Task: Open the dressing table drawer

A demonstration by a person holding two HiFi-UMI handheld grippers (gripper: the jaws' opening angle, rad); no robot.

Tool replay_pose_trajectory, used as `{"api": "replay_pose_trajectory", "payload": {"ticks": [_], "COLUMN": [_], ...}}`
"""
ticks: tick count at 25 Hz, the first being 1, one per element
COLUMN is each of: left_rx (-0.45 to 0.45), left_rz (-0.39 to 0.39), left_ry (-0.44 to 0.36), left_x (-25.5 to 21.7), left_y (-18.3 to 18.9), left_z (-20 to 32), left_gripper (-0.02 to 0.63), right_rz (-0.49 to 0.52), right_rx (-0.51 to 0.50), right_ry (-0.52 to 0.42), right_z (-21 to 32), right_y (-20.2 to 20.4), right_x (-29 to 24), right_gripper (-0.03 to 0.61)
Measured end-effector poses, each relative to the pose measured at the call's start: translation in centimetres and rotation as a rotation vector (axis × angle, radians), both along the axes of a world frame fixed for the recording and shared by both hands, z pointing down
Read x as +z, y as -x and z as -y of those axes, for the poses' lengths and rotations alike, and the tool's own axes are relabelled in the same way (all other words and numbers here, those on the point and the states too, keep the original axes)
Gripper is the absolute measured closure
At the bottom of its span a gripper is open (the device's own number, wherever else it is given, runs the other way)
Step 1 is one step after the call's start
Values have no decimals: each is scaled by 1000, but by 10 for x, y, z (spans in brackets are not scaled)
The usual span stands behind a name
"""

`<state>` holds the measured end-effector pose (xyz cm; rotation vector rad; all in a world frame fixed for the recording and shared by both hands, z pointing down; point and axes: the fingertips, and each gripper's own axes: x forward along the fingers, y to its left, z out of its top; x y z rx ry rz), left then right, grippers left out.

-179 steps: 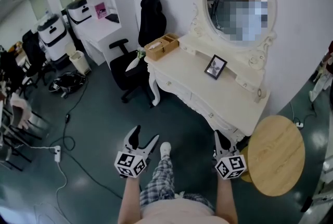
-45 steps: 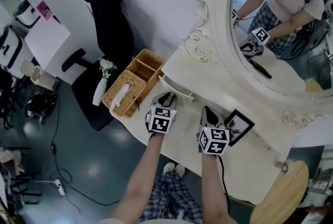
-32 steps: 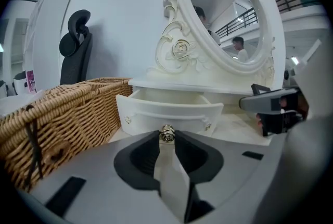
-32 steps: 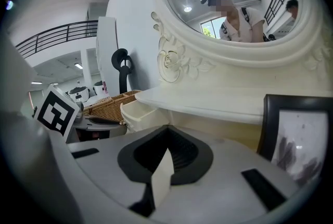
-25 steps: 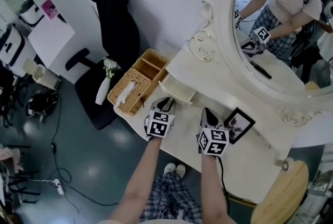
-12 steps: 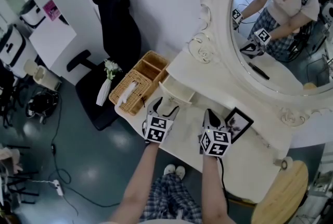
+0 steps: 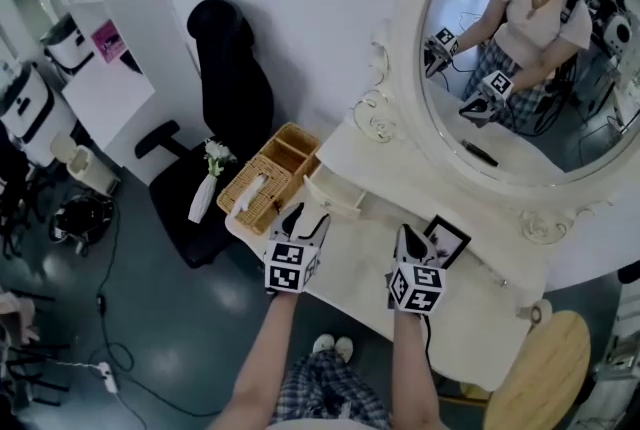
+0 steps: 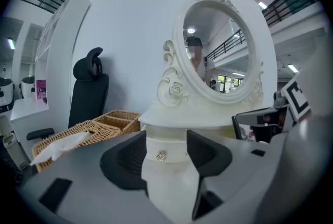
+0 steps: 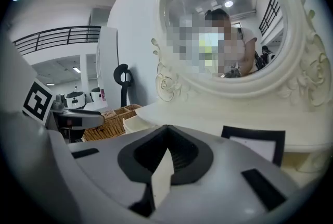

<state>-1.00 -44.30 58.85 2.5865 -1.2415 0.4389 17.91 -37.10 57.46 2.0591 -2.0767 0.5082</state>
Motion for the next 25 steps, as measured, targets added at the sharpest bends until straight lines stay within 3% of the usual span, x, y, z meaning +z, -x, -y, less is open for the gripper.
{"api": "replay_pose_trajectory", "payload": {"ticks": [9,19,25], "left_rx": [19,119,134], "left_rz": [-74,-166,-181], "left_ry": [-114,-172,-169], "left_x": [-88,-123,-123], "left_y": [11,2,4], "left_z": [-65,-114,-121], "left_gripper": [552,586,588], "right_rz": [-35,-69,-96], "right_rx": [33,117,177], "right_ry": [-136,-276,-289], "right_z": [-75,-152,-174], "right_y": [-35,-68,-80], "right_x": [-84,-132,-134], "right_gripper": [566,563,563]}}
